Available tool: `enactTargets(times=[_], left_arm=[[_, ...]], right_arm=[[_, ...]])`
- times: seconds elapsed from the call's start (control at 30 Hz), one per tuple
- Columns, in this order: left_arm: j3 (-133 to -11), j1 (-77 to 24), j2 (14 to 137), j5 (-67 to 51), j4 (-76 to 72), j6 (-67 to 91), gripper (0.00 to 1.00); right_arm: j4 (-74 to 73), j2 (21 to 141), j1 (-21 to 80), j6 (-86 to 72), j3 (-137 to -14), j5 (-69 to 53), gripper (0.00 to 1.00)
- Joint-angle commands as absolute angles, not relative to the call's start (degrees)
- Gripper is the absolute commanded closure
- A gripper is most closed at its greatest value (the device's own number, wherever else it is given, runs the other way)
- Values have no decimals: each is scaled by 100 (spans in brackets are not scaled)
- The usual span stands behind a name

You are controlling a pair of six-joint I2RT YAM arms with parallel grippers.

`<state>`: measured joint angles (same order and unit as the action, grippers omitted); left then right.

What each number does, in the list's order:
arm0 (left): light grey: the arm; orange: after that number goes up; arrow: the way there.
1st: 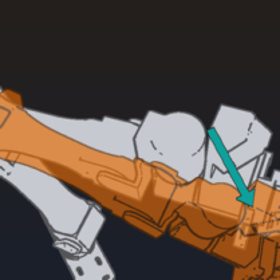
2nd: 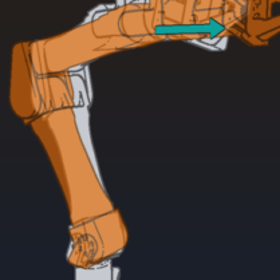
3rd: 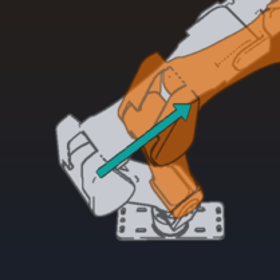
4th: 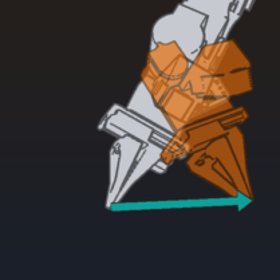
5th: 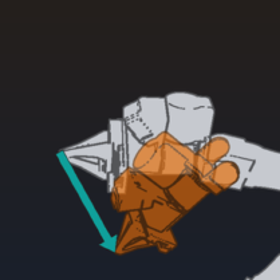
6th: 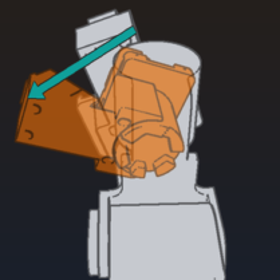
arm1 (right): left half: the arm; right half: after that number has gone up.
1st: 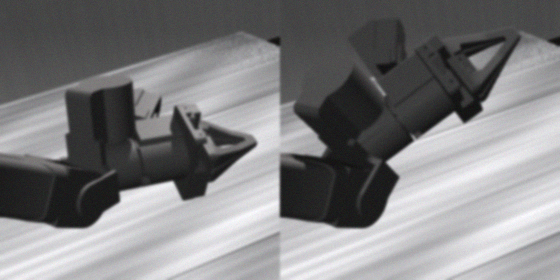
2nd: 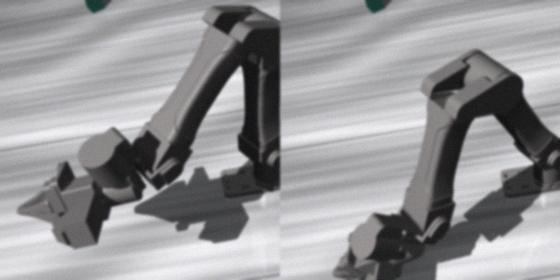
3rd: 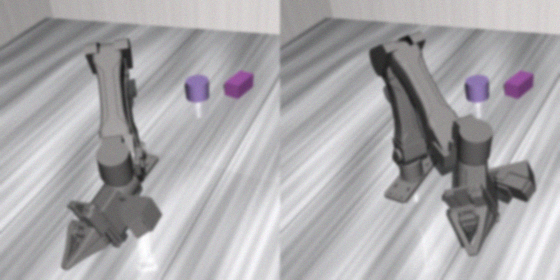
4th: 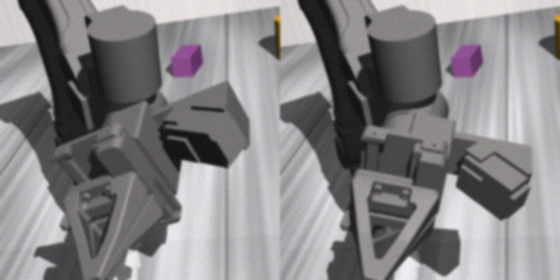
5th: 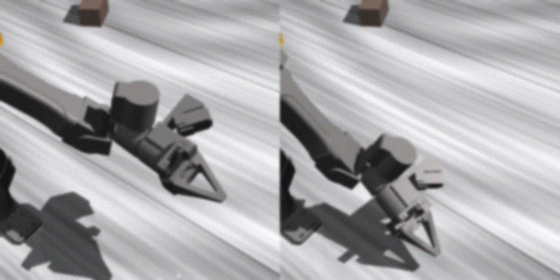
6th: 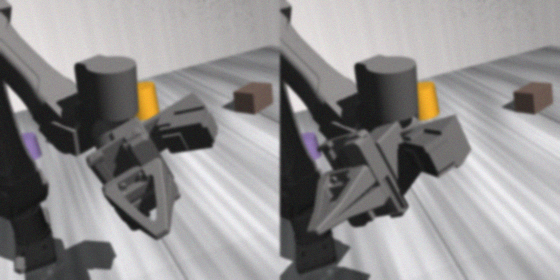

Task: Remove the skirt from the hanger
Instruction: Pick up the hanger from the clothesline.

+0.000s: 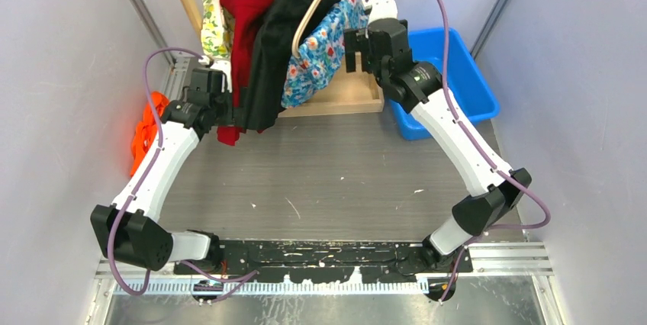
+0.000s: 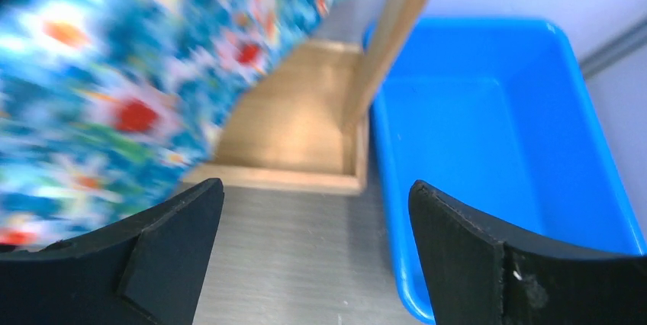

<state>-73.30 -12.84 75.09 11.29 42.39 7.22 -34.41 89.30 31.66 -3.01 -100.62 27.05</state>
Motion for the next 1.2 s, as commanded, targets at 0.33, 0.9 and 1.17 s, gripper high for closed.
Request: enactTargets(times=[0.33, 0.9, 1.17], left_arm=[[-7761, -1283, 6757, 1427, 4421, 457, 1], [-8135, -1283, 5504, 1521, 4115, 671, 0], [-8919, -1283, 5780, 1802, 3342, 109, 1]], right_arm=[[-3424, 9859, 3638, -190, -12435, 2522, 6], [-3263, 9732, 3647, -145, -11832, 2712, 7], [-3173, 9387, 3640, -99, -11083, 3047, 6]])
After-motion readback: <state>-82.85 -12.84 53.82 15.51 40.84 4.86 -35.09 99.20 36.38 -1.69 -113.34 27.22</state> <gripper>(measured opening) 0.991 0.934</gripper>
